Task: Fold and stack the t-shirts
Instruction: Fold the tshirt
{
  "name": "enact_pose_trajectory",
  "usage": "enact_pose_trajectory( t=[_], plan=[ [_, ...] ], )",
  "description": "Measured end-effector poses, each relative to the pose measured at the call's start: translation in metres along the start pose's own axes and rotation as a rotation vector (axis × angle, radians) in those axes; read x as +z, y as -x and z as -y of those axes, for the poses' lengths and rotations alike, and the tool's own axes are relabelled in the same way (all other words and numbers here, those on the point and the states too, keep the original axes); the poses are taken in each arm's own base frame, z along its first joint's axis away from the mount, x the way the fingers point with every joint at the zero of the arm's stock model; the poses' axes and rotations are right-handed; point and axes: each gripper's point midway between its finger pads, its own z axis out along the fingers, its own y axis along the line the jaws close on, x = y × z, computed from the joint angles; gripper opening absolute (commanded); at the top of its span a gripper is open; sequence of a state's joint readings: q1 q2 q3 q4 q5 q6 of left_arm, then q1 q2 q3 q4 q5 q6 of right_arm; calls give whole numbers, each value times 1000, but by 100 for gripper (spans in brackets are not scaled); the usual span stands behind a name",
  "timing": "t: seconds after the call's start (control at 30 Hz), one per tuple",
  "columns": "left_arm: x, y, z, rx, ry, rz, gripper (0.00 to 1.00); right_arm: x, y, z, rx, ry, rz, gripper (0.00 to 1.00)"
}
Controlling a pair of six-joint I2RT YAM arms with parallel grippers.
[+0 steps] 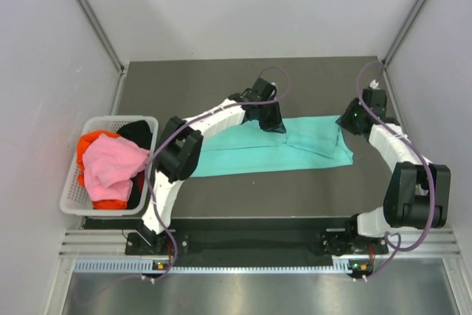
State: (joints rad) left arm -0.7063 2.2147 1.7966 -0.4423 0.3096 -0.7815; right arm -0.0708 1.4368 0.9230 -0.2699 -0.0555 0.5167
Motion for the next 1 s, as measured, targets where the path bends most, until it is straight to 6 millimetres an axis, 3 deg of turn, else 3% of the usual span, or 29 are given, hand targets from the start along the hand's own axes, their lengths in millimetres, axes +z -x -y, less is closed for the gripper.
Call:
enact_pose_trajectory(
  t=[0.1, 0.23, 0.47, 0.57, 0.6, 0.7, 0.83, 1.0],
  plan=[
    [-28, 19, -5, 2, -5, 44, 16, 11, 20, -4, -21, 22, 12, 39],
    [-47, 34, -37, -32, 32, 72, 17, 35, 30, 2, -37, 36, -25, 38],
    [-50, 25, -123, -130, 194, 30, 17, 72, 9, 10, -49, 91, -143, 36],
    [-46, 20, -142, -144, 232, 14, 16, 81, 0, 9, -44, 120, -172, 25],
    [-45, 18, -147, -146, 243, 10, 16, 83, -1, 9, -44, 127, -175, 12],
    [-44, 17, -153, -152, 255, 14, 16, 95, -1, 14, -31, 134, -180, 0],
    [-45, 18, -155, -163, 254, 46, 16, 110, 7, 17, -7, 160, -182, 0],
    [-46, 20, -155, -188, 265, 65, 21, 132, 24, 2, -6, 229, -170, 0]
  ],
)
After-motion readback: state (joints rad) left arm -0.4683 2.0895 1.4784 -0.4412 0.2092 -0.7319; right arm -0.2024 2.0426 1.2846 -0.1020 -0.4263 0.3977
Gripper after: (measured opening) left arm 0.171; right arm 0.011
